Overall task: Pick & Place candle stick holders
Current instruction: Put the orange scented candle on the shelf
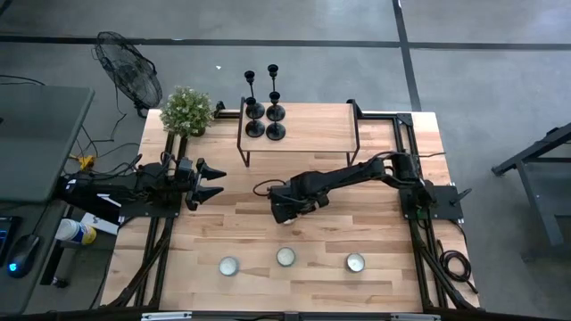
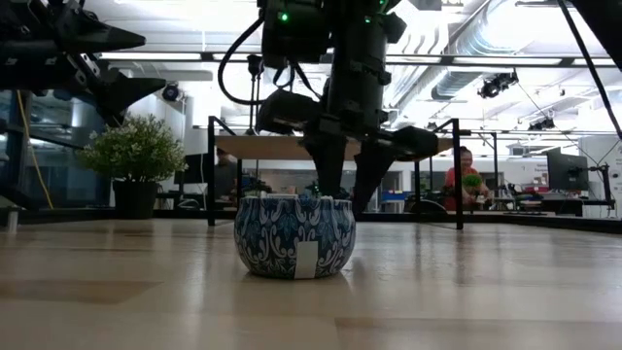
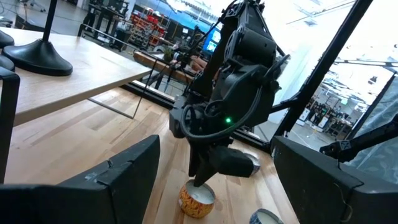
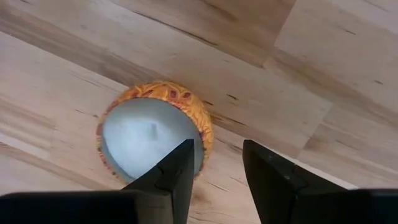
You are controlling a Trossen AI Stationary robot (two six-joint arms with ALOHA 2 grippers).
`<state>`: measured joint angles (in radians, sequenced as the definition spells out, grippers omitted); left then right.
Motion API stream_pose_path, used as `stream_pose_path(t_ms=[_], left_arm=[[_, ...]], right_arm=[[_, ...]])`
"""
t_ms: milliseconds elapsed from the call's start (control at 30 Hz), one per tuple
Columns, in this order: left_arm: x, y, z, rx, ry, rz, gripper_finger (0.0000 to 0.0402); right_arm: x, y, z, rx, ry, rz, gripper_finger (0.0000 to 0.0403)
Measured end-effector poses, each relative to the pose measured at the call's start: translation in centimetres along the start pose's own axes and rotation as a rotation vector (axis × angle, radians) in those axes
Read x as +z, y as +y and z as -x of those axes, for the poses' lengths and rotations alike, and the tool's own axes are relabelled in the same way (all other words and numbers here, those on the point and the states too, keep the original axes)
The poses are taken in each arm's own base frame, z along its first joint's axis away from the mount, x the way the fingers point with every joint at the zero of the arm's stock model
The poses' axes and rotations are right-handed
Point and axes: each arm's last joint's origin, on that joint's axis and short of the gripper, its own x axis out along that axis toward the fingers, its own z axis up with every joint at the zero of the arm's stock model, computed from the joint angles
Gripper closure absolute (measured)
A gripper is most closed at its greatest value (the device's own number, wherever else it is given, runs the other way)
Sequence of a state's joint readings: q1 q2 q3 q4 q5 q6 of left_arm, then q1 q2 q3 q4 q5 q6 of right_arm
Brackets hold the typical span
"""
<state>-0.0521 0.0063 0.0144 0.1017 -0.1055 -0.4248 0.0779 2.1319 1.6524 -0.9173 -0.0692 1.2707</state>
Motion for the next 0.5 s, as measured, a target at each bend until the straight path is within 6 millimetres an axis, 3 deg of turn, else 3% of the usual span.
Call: stream_pose_path(t_ms=[333,500], left_arm=[[0.0,0.0,0.0,0.0,0.0,0.0,0.0098],[0.01,-0.01,0.0,-0.001,0.0,0.0,0.0098]], right_arm=[[0.04,0.04,-0.06,-0.001,-0.009,-0.003,0.0275],[0.01,-0.02,-0.06,-0.005,-0.005,0.002,0.0297]])
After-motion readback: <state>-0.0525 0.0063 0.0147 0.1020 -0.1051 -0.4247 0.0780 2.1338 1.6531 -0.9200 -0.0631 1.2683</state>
